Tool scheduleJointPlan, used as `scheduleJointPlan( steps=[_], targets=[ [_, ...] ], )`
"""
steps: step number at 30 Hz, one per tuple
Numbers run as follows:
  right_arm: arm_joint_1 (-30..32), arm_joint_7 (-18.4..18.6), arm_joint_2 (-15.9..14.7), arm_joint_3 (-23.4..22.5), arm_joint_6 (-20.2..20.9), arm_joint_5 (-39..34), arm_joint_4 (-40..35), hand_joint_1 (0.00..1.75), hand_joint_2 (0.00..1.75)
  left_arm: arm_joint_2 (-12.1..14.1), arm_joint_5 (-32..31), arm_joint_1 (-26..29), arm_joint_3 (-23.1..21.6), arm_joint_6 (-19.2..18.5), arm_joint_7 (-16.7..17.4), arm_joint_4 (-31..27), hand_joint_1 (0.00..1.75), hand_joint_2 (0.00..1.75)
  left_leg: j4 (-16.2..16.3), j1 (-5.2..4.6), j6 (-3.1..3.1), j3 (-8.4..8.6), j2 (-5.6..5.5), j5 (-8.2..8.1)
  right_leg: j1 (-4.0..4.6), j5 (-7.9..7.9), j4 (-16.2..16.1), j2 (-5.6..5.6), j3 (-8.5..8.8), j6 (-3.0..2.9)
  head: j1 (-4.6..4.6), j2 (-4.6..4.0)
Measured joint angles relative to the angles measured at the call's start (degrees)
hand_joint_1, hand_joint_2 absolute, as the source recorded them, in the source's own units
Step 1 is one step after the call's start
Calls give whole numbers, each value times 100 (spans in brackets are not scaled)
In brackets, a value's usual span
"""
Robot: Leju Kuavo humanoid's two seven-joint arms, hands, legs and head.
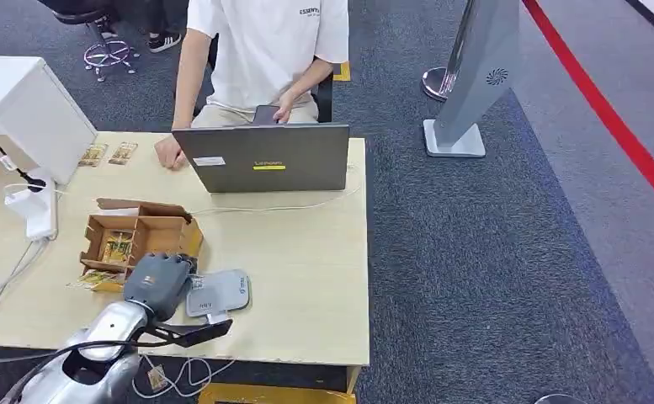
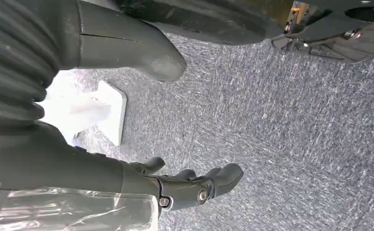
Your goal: Pass the card to the sensor for recognition and then transmit it.
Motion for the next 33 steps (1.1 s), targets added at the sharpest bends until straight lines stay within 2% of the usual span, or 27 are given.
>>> scheduleJointPlan(
  steps=[3,5,9,12,15,19,24,32,33],
  targets=[
    [-1,-4,0,0,20,72,0,0,175,-170,-383,110,9,1077,-79,-217,175,175,0,-1,0,-1,0,-1,0,0,0,0,2,1,2,-2],
    [-1,-7,0,0,24,122,0,0,175,-240,-558,183,24,1604,-170,-388,175,175,1,-1,0,-1,0,-1,0,0,-1,0,1,1,-2,0],
    [-1,-13,0,0,33,166,0,0,175,-332,-718,266,107,2026,-304,-723,175,175,0,0,0,0,0,-1,1,-1,0,0,-3,-1,-2,0],
    [-3,-11,0,0,39,208,0,0,175,-374,-865,211,251,2134,-337,-789,175,175,0,6,-1,0,-1,0,5,-2,1,-1,-4,-3,0,0],
    [-4,-13,0,0,48,258,0,0,175,-369,-751,-49,502,2125,-361,-692,175,175,0,10,-5,0,-3,4,9,-1,2,-3,-3,-3,0,-2],
    [-5,-42,0,0,68,317,0,0,175,-238,-651,-605,914,2149,-411,-43,175,175,-1,14,-13,0,-3,10,13,7,5,-4,-3,-12,0,0],
    [-4,-46,0,0,125,352,0,0,175,-13,-456,-1133,1414,2392,-571,906,175,175,0,18,-16,0,0,14,17,13,6,1,-7,-20,-2,0],
    [-9,0,0,0,140,354,0,0,175,90,-408,-1414,1696,2497,-614,1519,175,175,0,17,-16,-2,-2,13,17,12,5,0,-9,-21,0,0],
    [-9,0,0,0,140,354,0,0,175,90,-408,-1434,1707,2495,-621,1558,0,175,0,18,-16,-2,-1,13,17,12,5,1,-9,-21,0,0]
  ],
)
